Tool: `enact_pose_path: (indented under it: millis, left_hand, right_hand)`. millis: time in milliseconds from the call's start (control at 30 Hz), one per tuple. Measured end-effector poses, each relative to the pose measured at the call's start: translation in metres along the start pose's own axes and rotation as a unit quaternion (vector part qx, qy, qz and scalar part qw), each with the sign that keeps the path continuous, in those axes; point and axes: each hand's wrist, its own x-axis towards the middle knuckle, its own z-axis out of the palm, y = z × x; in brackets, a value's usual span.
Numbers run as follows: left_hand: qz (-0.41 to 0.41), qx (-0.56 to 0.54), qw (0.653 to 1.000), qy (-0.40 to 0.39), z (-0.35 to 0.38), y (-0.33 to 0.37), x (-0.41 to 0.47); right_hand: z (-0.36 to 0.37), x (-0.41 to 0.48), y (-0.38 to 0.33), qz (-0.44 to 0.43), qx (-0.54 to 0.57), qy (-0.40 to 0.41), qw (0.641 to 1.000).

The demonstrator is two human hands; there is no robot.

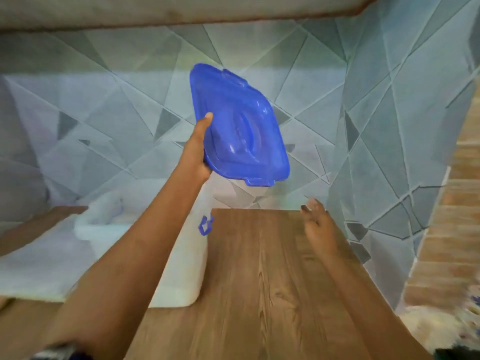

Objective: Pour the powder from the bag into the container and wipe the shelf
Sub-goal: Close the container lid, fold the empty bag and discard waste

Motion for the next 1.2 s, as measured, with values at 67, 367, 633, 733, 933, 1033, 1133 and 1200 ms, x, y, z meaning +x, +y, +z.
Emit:
enact_pose_path:
  millis: [67,367,633,733,933,1033,1133,1200]
  left_hand:
    - [0.035,0.070,0.994,0.075,-0.016,0.039,-0.007]
    - [0.103,0.624,0.765,0.124,-0.117,0.128,-0.064]
    - [0.052,0.798,0.584,-0.139,-0.207,0.090,-0.081]
    - [0.072,0.782,0.591,-0.186,-0.225,0.079,-0.086]
    - [0.089,0.756,0.608,-0.225,-0.247,0.068,-0.086]
    - [0.089,0.742,0.625,-0.227,-0.251,0.066,-0.087]
    - [0.095,0.733,0.634,-0.227,-0.252,0.066,-0.090]
    - [0.103,0.733,0.632,-0.227,-0.252,0.066,-0.091]
  right_hand:
    - [0.014,-0.002,-0.028,-0.003,0.057,-0.001,0.998]
    - [0.102,-0.026,-0.101,-0.056,0.196,-0.077,0.976]
    - [0.143,-0.034,-0.111,-0.033,0.225,-0.032,0.973]
    - [0.159,-0.035,-0.116,-0.015,0.232,-0.007,0.973]
    - [0.184,-0.041,-0.126,0.020,0.249,0.028,0.968]
    - [0.190,-0.044,-0.128,0.026,0.245,0.038,0.969]
    - [0.193,-0.042,-0.134,0.034,0.251,0.047,0.966]
    - [0.194,-0.040,-0.136,0.047,0.265,0.044,0.962]
